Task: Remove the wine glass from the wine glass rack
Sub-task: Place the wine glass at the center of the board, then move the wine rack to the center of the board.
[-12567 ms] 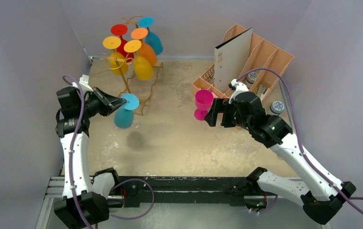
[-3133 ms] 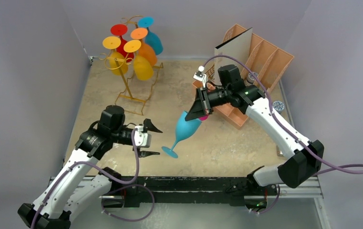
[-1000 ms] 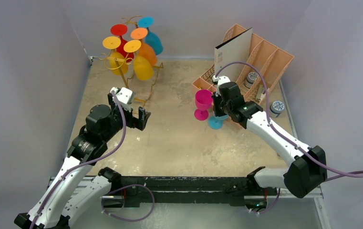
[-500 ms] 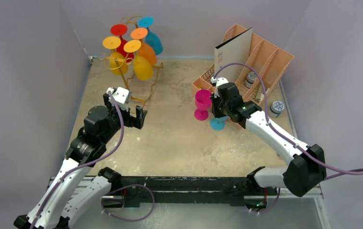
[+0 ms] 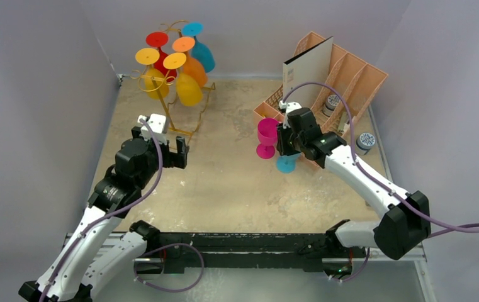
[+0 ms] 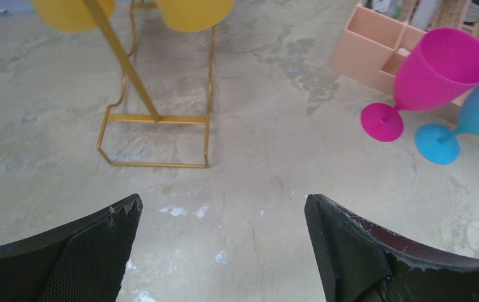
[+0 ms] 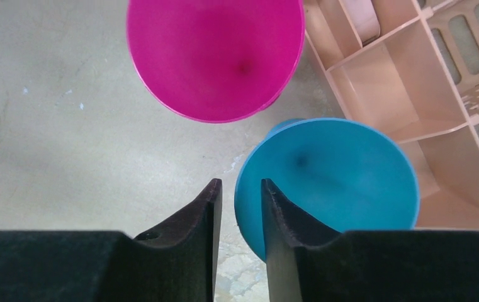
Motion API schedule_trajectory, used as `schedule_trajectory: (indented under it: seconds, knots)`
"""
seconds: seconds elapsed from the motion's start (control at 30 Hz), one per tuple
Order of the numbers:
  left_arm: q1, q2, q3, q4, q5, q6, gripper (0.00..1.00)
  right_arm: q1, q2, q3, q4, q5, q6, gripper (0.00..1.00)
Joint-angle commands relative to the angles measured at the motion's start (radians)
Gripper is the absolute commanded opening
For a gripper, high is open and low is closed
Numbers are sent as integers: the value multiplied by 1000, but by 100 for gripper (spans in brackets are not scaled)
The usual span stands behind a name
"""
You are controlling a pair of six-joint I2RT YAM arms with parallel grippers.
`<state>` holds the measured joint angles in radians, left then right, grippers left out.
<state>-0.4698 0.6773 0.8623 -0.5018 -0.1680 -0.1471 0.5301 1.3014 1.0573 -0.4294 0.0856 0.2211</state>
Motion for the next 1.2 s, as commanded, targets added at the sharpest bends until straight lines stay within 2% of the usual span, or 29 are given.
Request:
schedule_trajectory:
  seconds: [0.0,0.27,0.5,0.7,0.8,0.93,1.17]
  knots:
    - [2,31,47,-52,-111,-76,100,2,-41,76,-14,0,41,34]
    - [2,159,32,-88,-96,-91,100,2,-83,118,-55,-5,62,41]
    - [2,257,20,-36,-52,-114,100,1,-151,126,-85,-3,79,48]
    - [15,244,37,-22,-10,-153,100,1,-214,129,-113,12,101,59]
    - [91,215,47,-37,58,-181,100,1,-242,122,-113,11,124,61]
    - [281,172,54,-44,230,-213,100,1,-270,112,-112,-5,150,62]
    - [467,169,163,-103,321,-252,100,1,-292,97,-119,-17,174,63]
